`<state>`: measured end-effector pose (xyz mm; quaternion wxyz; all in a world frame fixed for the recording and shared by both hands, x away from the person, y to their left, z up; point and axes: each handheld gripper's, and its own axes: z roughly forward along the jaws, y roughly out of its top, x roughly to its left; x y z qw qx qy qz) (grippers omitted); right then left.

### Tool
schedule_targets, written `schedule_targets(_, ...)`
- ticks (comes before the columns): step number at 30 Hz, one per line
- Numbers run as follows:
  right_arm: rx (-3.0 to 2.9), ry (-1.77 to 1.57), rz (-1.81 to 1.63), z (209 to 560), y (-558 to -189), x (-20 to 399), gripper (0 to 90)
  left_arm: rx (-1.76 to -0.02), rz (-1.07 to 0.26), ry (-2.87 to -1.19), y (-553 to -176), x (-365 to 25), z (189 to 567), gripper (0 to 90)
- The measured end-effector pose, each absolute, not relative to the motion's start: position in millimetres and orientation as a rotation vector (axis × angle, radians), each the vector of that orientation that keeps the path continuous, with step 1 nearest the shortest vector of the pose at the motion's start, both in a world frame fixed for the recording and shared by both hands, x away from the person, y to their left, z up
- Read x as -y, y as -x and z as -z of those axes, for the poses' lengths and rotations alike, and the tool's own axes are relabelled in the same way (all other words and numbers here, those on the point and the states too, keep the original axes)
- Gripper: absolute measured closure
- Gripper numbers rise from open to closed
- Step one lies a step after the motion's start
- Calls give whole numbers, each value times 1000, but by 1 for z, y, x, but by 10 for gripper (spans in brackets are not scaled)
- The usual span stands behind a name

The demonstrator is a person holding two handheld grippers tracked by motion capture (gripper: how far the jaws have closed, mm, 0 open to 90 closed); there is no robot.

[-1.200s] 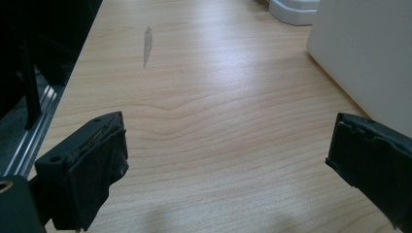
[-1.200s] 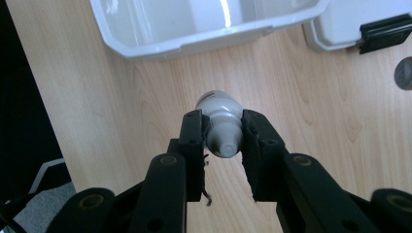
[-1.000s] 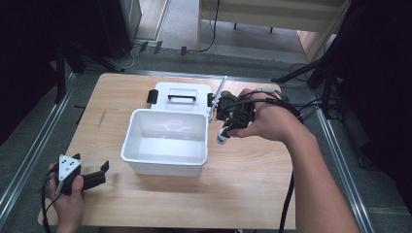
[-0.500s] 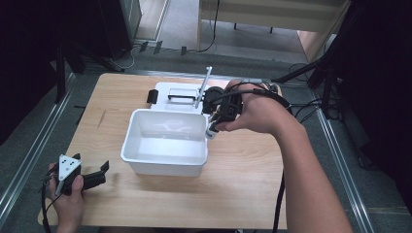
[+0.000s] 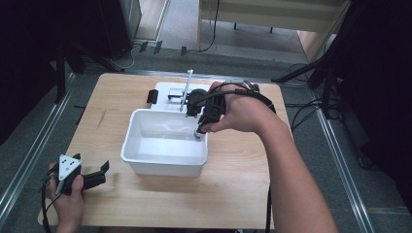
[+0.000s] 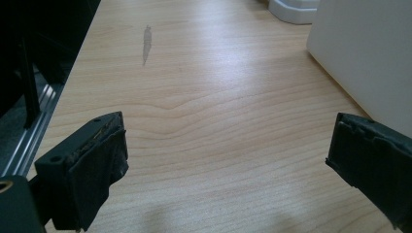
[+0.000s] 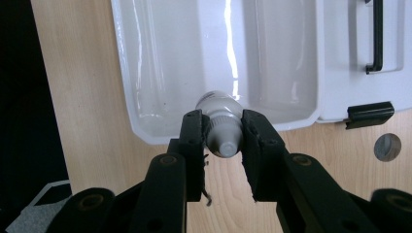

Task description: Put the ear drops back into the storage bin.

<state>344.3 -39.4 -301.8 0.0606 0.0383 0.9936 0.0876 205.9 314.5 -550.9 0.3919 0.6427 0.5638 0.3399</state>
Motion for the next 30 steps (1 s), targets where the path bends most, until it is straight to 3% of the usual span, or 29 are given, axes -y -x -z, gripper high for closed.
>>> schedule_targets(30, -3018, -115, -126, 350, -351, 30, 722, -1430, -860, -1636, -206, -315, 551, 14)
